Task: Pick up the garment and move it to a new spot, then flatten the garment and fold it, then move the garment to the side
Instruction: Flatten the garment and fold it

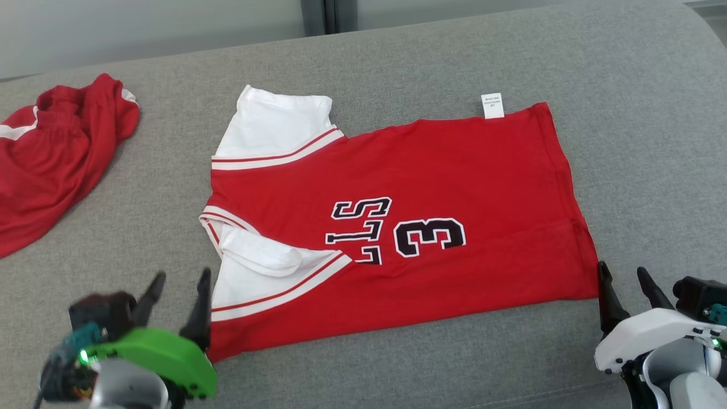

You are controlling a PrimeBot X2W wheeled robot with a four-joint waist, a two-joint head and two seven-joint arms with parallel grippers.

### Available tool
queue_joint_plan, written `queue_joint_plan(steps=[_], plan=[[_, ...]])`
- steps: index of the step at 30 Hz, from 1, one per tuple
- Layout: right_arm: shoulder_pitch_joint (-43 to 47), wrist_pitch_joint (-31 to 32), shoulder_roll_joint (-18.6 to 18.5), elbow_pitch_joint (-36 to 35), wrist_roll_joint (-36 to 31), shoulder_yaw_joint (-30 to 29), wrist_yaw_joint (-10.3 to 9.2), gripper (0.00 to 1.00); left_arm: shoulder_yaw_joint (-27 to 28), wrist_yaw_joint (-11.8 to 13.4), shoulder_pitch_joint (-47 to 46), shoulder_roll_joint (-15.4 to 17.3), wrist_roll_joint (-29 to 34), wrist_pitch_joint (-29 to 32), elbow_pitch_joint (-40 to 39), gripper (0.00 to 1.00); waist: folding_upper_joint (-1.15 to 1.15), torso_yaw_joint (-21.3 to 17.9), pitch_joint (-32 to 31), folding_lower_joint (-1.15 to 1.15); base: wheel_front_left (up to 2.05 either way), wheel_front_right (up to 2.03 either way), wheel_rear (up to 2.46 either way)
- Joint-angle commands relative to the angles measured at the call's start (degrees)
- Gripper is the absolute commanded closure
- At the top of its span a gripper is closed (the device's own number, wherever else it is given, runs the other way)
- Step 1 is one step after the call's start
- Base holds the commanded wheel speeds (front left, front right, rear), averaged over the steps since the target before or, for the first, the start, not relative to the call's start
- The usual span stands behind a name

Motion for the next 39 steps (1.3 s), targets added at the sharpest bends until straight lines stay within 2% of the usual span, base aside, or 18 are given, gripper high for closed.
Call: queue_joint_plan(steps=[1, 7, 11, 15, 19, 29, 39], plan=[[-1.1, -0.4, -0.1, -0.9, -0.7, -0.1, -0.09, 0.00, 0.0, -0.8, -4.4, 1.7, 1.3, 1.1, -0.1, 0.00, 0.00, -0.2, 0.7, 0.00, 0.00, 0.00, 0.00], [-6.2, 0.0, -0.1, -3.1, -1.9, 1.9, -0.09, 0.00, -3.6, -6.9, -24.1, 6.9, 4.4, 7.7, 5.7, 0.00, 0.00, -1.3, 4.4, 0.00, 0.00, 0.00, 0.00], [-10.9, 0.4, -0.1, -4.4, -2.5, 4.5, -0.09, 0.00, -5.3, -9.7, -37.1, 8.4, 4.0, 13.0, 12.5, 0.00, 0.00, -3.1, 9.2, 0.00, 0.00, 0.00, 0.00], [-16.1, 0.0, -0.1, -5.2, -2.4, 7.6, -0.09, 0.00, -6.2, -11.0, -49.3, 10.0, 4.5, 17.9, 20.2, 0.00, 0.00, -5.3, 14.4, 0.00, 0.00, 0.00, 0.00], [-20.0, -1.0, -0.1, -5.0, -2.1, 10.1, -0.09, 0.00, -6.7, -11.3, -57.3, 10.0, 4.0, 20.7, 26.5, 0.00, 0.00, -7.3, 18.5, 0.00, 0.00, 0.00, 0.00], [-25.6, -3.3, -0.1, -2.9, -1.7, 13.5, -0.09, 0.00, -7.5, -12.0, -64.7, 13.0, 2.8, 27.1, 35.0, 0.00, 0.00, -11.6, 22.9, 0.00, 0.00, 0.00, 0.00], [-28.2, -3.5, -0.1, -2.1, -2.9, 13.6, -0.09, 0.00, -8.1, -11.6, -65.7, 13.0, 0.8, 31.7, 37.0, 0.00, 0.00, -13.1, 24.1, 0.00, 0.00, 0.00, 0.00]])
